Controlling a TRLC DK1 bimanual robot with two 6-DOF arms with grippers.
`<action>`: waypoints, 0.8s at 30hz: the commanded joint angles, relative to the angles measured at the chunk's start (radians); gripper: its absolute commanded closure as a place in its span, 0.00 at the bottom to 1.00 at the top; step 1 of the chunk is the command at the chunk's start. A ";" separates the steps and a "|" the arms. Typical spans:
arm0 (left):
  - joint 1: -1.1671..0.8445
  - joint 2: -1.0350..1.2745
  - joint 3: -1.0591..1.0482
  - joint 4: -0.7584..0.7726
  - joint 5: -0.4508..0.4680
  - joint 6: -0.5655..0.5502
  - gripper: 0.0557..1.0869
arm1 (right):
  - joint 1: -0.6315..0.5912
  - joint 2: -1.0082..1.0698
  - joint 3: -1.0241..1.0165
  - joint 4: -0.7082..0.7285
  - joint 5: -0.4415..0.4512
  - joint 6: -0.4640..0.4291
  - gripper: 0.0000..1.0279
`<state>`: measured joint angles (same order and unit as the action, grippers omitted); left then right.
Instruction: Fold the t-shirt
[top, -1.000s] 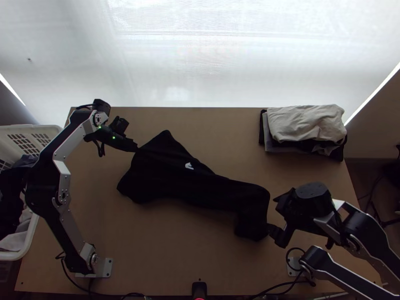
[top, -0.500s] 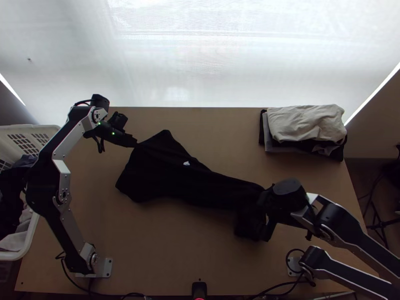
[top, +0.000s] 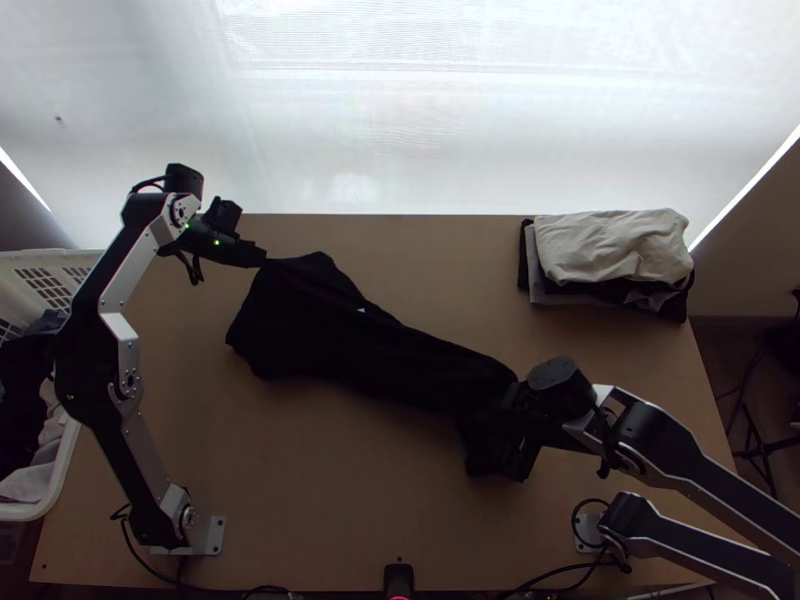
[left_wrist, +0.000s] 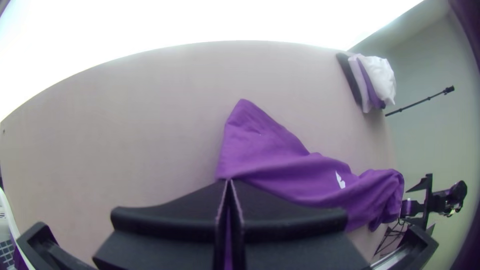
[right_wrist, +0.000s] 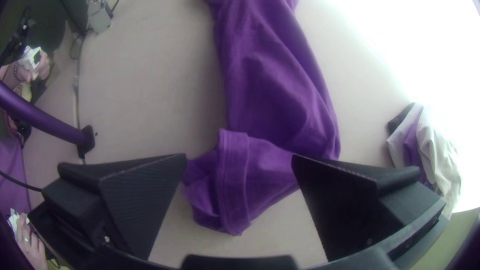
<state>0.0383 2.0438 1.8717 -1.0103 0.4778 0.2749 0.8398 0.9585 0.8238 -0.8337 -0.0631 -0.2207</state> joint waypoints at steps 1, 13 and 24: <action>0.011 0.044 0.095 0.019 0.002 -0.059 0.97 | 0.005 0.006 -0.020 0.019 0.000 0.003 0.05; 0.029 0.138 0.233 0.032 0.001 -0.120 0.97 | 0.058 -0.015 -0.020 -0.018 -0.093 0.007 0.05; 0.075 0.227 0.363 0.049 -0.016 -0.204 0.97 | 0.174 0.054 -0.018 -0.036 -0.201 0.023 0.04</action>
<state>0.0879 2.2204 2.1590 -0.9745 0.4770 0.1154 0.9646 0.9646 0.7979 -0.8581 -0.1932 -0.2123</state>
